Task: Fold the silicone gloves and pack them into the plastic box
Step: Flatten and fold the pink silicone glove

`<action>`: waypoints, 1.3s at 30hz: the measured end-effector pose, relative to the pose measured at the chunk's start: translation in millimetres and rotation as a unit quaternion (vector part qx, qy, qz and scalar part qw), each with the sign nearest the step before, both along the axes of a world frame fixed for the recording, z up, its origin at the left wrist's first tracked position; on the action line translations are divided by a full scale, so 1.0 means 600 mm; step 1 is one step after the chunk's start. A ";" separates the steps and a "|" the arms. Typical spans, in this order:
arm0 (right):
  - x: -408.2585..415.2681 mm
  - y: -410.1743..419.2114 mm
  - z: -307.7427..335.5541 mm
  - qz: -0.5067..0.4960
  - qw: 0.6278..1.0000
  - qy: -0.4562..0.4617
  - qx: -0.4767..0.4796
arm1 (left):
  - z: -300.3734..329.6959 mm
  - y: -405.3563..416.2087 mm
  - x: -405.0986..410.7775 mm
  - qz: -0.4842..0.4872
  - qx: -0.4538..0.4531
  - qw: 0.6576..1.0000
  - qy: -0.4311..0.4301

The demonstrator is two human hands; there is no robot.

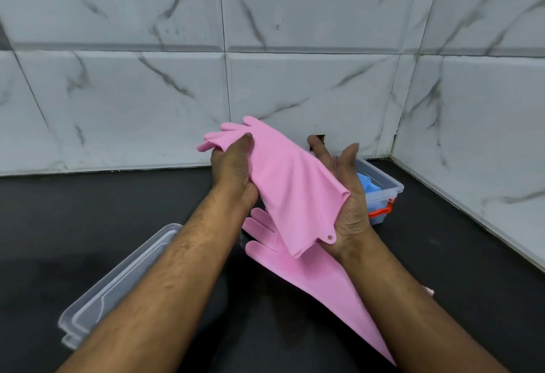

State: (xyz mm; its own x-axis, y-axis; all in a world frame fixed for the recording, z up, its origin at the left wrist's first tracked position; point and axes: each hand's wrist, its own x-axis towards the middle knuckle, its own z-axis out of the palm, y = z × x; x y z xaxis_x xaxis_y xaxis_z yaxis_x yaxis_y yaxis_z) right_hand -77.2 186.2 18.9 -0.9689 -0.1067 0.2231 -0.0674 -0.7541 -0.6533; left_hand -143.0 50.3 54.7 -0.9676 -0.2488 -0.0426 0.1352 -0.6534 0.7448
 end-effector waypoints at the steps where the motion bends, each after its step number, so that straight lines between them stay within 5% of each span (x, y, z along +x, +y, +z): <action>1: 0.007 -0.001 0.004 0.013 1.000 -0.006 0.016 | -0.007 0.001 0.006 -0.002 -0.008 1.000 0.004; 7: 0.046 0.027 -0.010 -0.027 0.984 -0.019 0.176 | -0.076 0.009 0.070 -0.068 0.018 0.997 -0.013; 11: 0.087 0.050 -0.006 -0.051 0.982 -0.037 0.180 | -0.096 -0.018 0.098 -0.121 0.068 0.990 0.003; 18: 0.144 0.111 -0.042 -0.153 0.952 -0.071 0.256 | -0.102 -0.035 0.118 -0.159 -0.150 0.976 -0.021; 26: 0.153 0.143 -0.054 -0.156 0.905 -0.105 0.382 | -0.095 -0.046 0.117 -0.192 -0.216 0.957 -0.025; 32: 0.162 0.146 -0.049 -0.073 0.948 -0.118 0.288 | -0.111 -0.064 0.104 -0.120 -0.262 0.957 -0.043; 34: 0.164 0.133 -0.062 -0.124 0.895 -0.096 0.417 | -0.121 -0.066 0.100 -0.068 -0.363 0.929 -0.025; 37: 0.164 0.122 -0.079 -0.216 0.686 -0.015 0.695 | -0.125 -0.059 0.103 -0.041 -0.463 0.885 -0.007; 39: 0.163 0.121 -0.081 -0.247 0.621 0.011 0.743 | -0.123 -0.055 0.106 -0.042 -0.465 0.885 -0.002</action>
State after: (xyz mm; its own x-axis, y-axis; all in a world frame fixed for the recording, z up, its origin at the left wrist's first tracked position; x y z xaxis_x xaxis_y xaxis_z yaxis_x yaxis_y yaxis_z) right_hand 20.5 259.0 -29.6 -0.9638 0.0996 0.2474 -0.0711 0.7983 -0.5981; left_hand -79.4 17.1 -19.3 -0.9848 -0.1047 0.1383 0.1108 0.2333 0.9661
